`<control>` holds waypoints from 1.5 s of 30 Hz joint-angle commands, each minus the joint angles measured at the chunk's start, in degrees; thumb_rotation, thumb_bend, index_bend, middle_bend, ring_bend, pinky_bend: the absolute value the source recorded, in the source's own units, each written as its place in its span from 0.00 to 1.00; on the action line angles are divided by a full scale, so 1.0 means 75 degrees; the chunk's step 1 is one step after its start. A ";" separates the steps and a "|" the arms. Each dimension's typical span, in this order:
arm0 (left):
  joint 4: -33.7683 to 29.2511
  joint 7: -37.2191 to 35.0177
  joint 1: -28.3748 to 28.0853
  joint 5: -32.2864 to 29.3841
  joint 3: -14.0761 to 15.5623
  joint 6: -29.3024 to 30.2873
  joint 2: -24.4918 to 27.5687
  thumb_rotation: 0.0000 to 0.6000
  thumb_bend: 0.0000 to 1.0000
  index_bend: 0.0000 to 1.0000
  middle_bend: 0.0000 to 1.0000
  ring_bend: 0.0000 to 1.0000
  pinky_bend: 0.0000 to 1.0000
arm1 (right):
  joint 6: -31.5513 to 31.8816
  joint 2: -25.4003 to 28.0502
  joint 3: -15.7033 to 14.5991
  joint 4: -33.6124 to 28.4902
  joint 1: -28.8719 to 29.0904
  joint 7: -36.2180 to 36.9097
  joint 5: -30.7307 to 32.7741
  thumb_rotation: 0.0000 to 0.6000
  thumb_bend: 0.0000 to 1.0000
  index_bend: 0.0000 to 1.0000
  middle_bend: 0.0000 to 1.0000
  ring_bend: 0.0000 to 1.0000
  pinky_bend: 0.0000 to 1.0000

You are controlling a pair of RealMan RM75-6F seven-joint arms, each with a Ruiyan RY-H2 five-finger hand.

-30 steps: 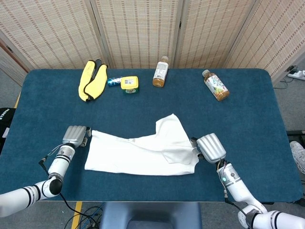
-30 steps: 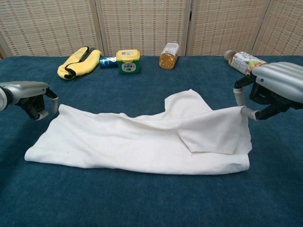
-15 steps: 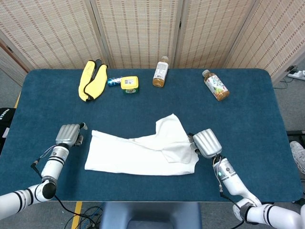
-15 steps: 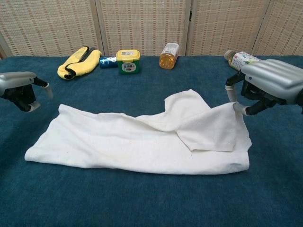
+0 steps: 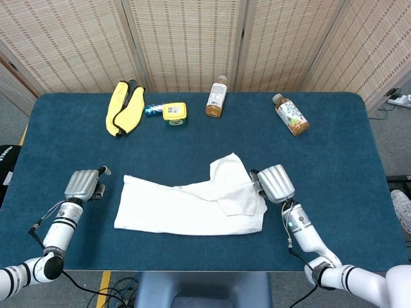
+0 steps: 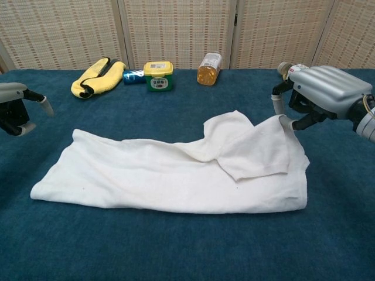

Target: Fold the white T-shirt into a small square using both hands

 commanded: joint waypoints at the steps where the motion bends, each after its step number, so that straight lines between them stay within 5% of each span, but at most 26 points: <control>1: 0.0000 -0.0026 0.0020 0.0029 0.0004 0.0011 0.0008 1.00 0.54 0.32 0.96 0.89 0.99 | 0.0066 -0.0049 0.0023 0.0072 0.0012 0.0023 0.0021 1.00 0.63 0.74 1.00 1.00 1.00; 25: -0.0156 -0.0185 0.0256 0.0134 0.0036 0.0107 0.0206 1.00 0.54 0.32 0.96 0.89 0.99 | -0.0895 -0.1126 0.0326 0.1712 0.0577 0.0117 0.0983 1.00 0.57 0.74 0.99 1.00 1.00; 28: -0.0138 -0.0217 0.0281 0.0139 0.0034 0.0106 0.0213 1.00 0.54 0.32 0.96 0.89 0.99 | -0.1085 -0.1175 0.0400 0.1760 0.0591 -0.0070 0.1253 1.00 0.52 0.64 0.98 1.00 1.00; 36: -0.0093 -0.0283 0.0323 0.0170 0.0028 0.0080 0.0210 1.00 0.54 0.31 0.96 0.89 0.99 | -0.1505 -0.0903 0.0697 0.1160 0.0641 -0.0729 0.2039 1.00 0.16 0.09 0.93 1.00 1.00; 45: -0.0106 -0.0342 0.0351 0.0235 -0.0020 0.0112 0.0257 1.00 0.54 0.31 0.96 0.89 0.99 | -0.1283 -0.0323 0.0631 0.0278 0.0514 -0.0935 0.2081 1.00 0.05 0.01 0.93 1.00 1.00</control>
